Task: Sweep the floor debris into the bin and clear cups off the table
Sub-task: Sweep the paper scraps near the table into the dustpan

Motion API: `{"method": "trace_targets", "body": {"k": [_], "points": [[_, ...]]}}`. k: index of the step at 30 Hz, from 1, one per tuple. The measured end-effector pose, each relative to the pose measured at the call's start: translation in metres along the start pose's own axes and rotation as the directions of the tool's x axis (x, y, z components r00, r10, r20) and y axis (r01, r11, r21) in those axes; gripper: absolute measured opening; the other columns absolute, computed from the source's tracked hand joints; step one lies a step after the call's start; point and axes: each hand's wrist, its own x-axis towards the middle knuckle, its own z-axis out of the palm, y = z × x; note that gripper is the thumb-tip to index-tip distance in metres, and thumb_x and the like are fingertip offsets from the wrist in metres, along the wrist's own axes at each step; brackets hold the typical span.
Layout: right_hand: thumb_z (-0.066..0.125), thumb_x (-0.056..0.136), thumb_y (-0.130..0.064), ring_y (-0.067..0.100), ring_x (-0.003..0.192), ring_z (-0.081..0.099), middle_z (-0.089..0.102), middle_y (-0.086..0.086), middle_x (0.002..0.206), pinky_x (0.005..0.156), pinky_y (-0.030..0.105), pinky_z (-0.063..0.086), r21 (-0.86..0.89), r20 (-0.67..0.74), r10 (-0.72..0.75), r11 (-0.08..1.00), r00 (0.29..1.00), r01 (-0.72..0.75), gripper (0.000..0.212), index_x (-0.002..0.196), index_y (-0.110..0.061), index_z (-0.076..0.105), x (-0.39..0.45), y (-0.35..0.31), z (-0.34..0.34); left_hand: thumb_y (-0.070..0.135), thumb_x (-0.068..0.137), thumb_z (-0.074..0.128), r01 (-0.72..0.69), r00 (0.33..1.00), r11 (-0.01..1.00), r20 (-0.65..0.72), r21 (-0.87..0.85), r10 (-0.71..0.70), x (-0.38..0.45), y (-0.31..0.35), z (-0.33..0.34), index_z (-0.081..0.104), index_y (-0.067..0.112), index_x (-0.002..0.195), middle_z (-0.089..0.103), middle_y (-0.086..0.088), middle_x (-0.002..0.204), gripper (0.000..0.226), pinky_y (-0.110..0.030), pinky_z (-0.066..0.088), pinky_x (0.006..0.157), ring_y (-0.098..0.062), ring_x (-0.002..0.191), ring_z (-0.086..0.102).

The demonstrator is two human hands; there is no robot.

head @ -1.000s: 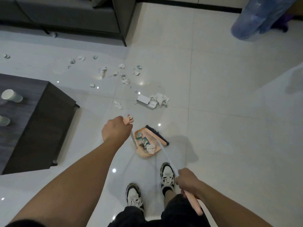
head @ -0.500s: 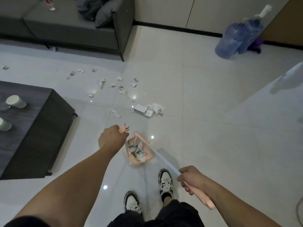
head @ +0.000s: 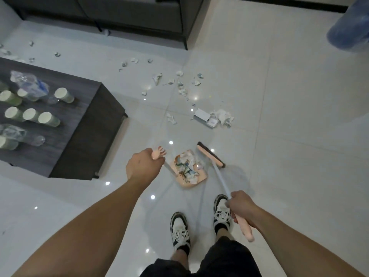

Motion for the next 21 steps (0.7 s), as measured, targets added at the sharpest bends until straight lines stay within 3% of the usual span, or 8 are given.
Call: {"method": "trace_targets", "body": {"k": [7, 11, 14, 21], "points": [[0.059, 0.082, 0.001, 0.019, 0.036, 0.042, 0.048, 0.01, 0.056, 0.038, 0.022, 0.036, 0.024, 0.163, 0.055, 0.998, 0.985, -0.06, 0.009, 0.087, -0.004, 0.063, -0.044, 0.021, 0.011, 0.055, 0.077, 0.062, -0.019, 1.0, 0.996, 0.023, -0.083, 0.021, 0.004, 0.002, -0.005, 0.053, 0.023, 0.068, 0.058, 0.003, 0.063, 0.034, -0.026, 0.033, 0.049, -0.017, 0.06, 0.055], [0.059, 0.084, 0.0, 0.017, 0.035, 0.039, 0.046, 0.008, 0.052, 0.038, 0.02, 0.032, 0.05, 0.113, 0.033, 0.998, 0.993, -0.039, 0.017, 0.099, 0.006, 0.066, -0.059, 0.015, -0.005, 0.054, 0.077, 0.063, -0.053, 0.998, 0.991, 0.015, -0.121, 0.055, 0.008, -0.001, -0.011, 0.055, 0.023, 0.069, 0.06, 0.003, 0.063, 0.033, -0.027, 0.038, 0.052, -0.018, 0.061, 0.057], [0.059, 0.086, 0.001, 0.017, 0.037, 0.04, 0.048, 0.009, 0.054, 0.038, 0.02, 0.032, 0.091, 0.061, 0.015, 0.996, 0.998, -0.02, 0.011, 0.094, -0.002, 0.065, -0.065, 0.01, -0.012, 0.054, 0.076, 0.062, -0.054, 0.998, 0.992, 0.024, -0.114, 0.057, 0.007, 0.002, -0.017, 0.058, 0.024, 0.072, 0.062, 0.004, 0.066, 0.031, -0.028, 0.045, 0.056, -0.018, 0.063, 0.06], [0.06, 0.085, 0.003, 0.019, 0.038, 0.04, 0.046, 0.01, 0.054, 0.038, 0.022, 0.034, 0.22, -0.024, -0.01, 0.975, 1.0, 0.015, 0.01, 0.084, -0.006, 0.056, -0.042, 0.0, -0.008, 0.049, 0.075, 0.06, -0.042, 0.999, 0.992, -0.012, -0.123, 0.041, -0.004, -0.006, -0.032, 0.057, 0.023, 0.067, 0.058, 0.005, 0.059, 0.027, -0.025, 0.034, 0.049, -0.014, 0.057, 0.057]]}}
